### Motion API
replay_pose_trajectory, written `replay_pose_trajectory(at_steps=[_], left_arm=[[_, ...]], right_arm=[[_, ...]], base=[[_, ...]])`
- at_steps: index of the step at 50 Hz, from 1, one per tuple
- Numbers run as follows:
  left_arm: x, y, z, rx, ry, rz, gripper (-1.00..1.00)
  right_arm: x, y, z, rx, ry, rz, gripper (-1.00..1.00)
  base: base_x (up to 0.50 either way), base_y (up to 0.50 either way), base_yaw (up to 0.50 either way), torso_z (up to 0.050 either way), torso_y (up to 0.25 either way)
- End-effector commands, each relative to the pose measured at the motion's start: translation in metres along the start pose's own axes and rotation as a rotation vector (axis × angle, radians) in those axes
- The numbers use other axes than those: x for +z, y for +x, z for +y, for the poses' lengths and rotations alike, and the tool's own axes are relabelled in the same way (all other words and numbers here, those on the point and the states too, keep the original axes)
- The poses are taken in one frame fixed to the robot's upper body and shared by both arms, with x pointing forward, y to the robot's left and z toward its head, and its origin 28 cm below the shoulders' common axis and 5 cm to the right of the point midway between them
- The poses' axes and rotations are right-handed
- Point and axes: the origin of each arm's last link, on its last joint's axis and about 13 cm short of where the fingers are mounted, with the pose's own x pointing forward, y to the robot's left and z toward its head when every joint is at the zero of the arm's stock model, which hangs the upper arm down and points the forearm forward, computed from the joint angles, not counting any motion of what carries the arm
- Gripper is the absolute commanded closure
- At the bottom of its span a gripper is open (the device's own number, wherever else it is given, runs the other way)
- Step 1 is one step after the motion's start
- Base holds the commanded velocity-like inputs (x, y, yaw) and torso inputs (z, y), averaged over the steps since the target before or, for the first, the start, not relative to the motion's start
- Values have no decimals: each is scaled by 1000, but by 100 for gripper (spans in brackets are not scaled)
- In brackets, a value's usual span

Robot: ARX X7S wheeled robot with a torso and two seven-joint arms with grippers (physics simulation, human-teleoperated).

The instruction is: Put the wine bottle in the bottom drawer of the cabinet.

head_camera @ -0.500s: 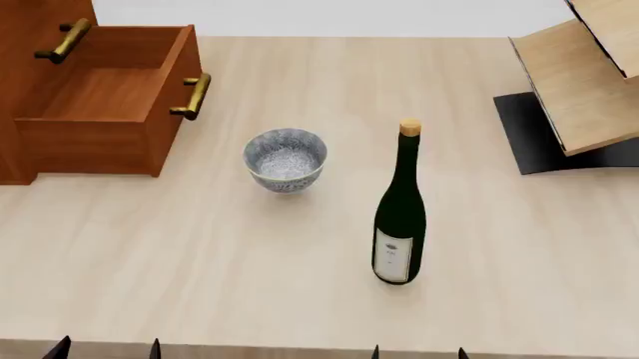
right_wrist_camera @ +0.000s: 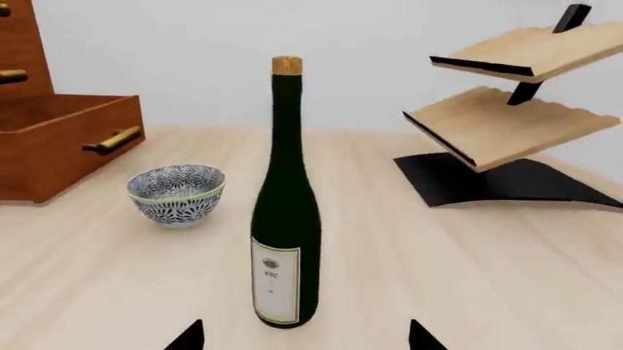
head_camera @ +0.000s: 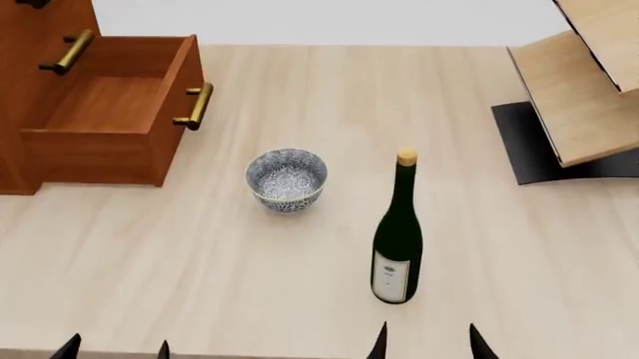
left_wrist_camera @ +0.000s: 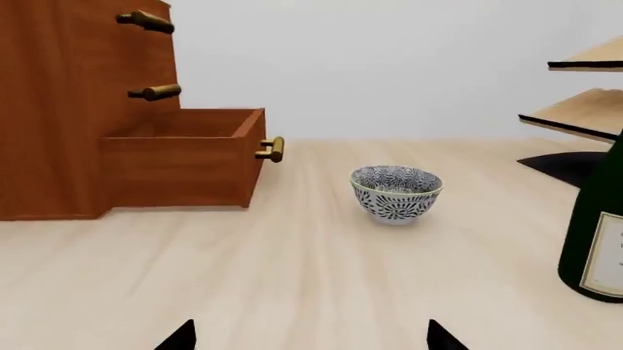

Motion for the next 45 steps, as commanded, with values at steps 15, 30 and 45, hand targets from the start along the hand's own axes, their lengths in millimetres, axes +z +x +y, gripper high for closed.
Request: replay_pose_trajectory(at_steps=[15,30,45], left_arm=[[0,0,2,33,13,-20,-100],[-1,0,3,54,-1,-40,-100],[0,-1,4,57,-7,-41,-100]], right_arm=[[33,-3,-2,16,-60,-54,-100],[28,-4,6,54,-93,-69,-100],[26,-2,5,59,-77,-61,-100]], base=[[0,0,0,50,0],[19,193,0,30,0],[80,500,0,0,0]])
